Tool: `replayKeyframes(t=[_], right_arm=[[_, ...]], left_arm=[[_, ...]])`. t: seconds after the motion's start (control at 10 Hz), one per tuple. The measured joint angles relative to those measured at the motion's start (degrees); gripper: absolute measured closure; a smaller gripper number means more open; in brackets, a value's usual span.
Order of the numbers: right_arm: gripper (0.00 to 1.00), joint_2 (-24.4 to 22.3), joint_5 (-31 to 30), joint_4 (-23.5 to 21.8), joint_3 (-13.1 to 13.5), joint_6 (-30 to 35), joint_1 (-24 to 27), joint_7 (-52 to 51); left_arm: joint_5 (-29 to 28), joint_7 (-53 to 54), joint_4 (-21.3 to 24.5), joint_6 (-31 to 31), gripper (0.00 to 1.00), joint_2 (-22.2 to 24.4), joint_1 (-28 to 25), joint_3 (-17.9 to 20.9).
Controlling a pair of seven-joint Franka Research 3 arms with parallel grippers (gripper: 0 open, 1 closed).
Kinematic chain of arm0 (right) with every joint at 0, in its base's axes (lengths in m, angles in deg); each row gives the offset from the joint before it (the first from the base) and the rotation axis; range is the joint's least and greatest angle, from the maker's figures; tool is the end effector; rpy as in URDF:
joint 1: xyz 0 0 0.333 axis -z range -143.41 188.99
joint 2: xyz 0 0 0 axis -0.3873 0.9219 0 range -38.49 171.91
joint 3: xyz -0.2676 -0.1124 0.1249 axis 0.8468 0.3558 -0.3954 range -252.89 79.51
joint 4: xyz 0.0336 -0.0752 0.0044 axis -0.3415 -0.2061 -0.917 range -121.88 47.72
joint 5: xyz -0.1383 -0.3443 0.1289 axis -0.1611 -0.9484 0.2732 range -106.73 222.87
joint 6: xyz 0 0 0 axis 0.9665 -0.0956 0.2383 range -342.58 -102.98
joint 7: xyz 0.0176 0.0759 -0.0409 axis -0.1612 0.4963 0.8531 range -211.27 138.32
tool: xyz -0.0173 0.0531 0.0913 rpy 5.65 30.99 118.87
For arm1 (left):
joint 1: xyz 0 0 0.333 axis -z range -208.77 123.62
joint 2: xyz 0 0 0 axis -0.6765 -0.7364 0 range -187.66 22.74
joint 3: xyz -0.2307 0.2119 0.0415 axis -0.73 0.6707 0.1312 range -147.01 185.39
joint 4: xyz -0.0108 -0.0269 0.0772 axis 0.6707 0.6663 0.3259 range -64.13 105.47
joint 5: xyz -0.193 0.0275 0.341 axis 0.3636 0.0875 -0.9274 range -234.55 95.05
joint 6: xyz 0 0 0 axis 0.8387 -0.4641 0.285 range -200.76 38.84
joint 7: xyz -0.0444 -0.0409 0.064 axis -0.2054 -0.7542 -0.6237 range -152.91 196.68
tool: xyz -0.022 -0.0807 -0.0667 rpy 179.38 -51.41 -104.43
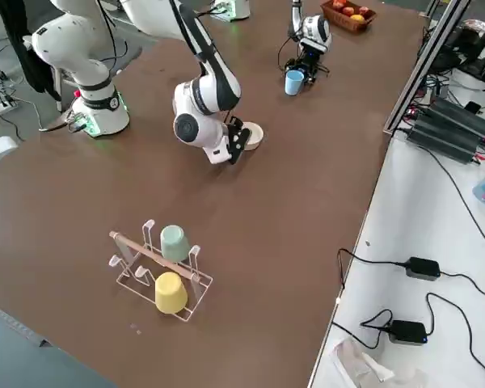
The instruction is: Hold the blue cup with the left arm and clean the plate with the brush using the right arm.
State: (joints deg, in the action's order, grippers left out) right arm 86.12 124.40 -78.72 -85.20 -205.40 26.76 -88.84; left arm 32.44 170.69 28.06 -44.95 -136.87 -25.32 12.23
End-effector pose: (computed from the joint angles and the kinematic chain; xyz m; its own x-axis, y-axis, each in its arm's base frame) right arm 0.4847 -0.0184 0.1752 0.9928 -0.1172 -0.0257 -0.0998 -0.6877 -0.7191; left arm 0.5407 -0.3170 0.0559 0.1046 -0.1113 0.9883 -0.9938 0.0266 0.1082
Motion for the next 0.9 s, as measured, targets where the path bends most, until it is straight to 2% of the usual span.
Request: replayKeyframes(t=[0.4, 0.9], right_arm=[[0.57, 0.0, 0.0, 0.0, 0.0, 0.0, 0.1, -0.1], [0.63, 0.0, 0.0, 0.0, 0.1, 0.0, 0.9, -1.9]], left_arm=[[1.6, 0.1, -0.8, -0.3, 0.0, -0.1, 1.8, 1.0], [3.2, 0.1, -2.1, -0.4, 0.0, -0.8, 2.9, 1.1]])
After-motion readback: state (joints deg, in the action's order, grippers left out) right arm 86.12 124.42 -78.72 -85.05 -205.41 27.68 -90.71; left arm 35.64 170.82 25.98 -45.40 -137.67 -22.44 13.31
